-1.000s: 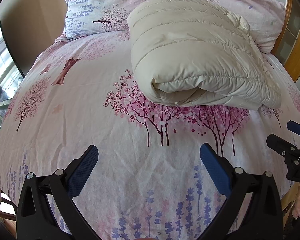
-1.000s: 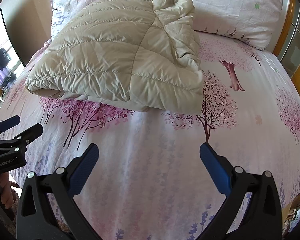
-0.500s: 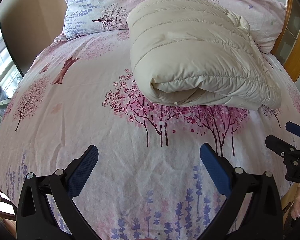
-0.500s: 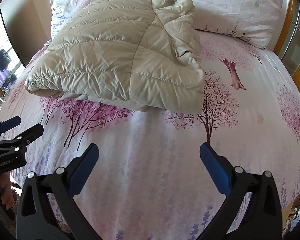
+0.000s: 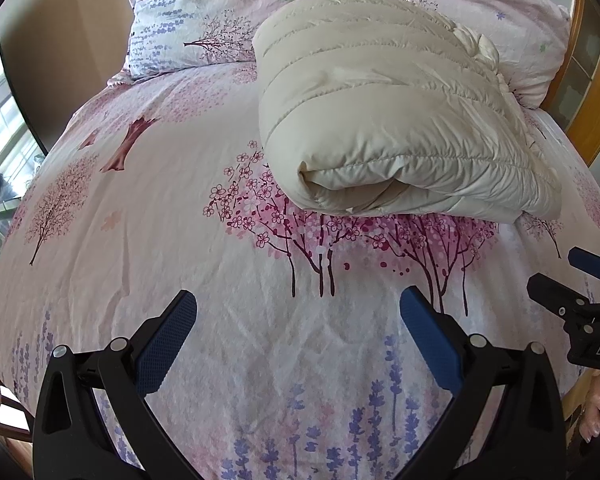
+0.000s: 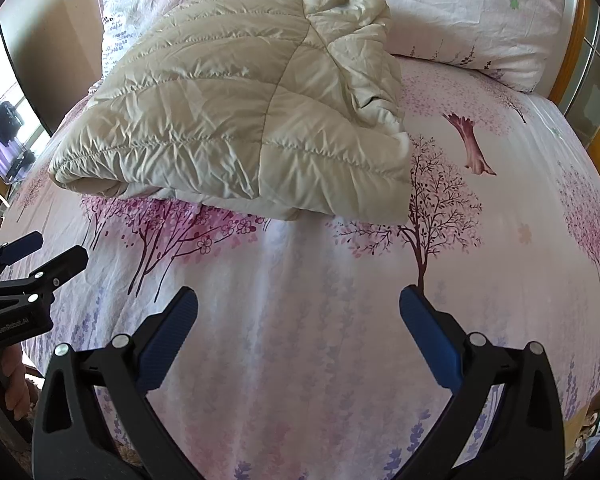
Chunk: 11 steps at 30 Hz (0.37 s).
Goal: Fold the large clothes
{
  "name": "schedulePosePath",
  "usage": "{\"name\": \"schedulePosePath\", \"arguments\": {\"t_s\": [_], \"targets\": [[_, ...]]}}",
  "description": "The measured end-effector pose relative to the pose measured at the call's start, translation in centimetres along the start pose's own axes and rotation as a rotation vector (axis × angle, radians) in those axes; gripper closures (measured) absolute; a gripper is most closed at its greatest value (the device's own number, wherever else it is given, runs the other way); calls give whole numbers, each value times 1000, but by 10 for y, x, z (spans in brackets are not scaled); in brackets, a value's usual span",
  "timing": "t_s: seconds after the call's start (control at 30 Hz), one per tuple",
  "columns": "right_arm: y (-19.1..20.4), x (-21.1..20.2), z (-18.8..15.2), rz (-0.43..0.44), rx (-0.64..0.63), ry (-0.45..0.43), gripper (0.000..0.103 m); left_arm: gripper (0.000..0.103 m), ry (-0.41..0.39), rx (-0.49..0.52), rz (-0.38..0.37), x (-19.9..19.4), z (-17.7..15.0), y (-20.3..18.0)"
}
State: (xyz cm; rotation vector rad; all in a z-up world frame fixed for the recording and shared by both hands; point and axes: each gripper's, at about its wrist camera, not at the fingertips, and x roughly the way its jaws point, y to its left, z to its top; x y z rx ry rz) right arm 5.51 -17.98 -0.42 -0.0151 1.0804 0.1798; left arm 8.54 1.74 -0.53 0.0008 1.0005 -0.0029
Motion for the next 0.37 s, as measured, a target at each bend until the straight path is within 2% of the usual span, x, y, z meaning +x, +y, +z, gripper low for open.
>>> {"name": "schedulePosePath", "arguments": {"t_s": [0.37], "targets": [[-1, 1, 0, 2, -2, -1, 2, 1, 11, -8, 1, 3, 2, 4]]}}
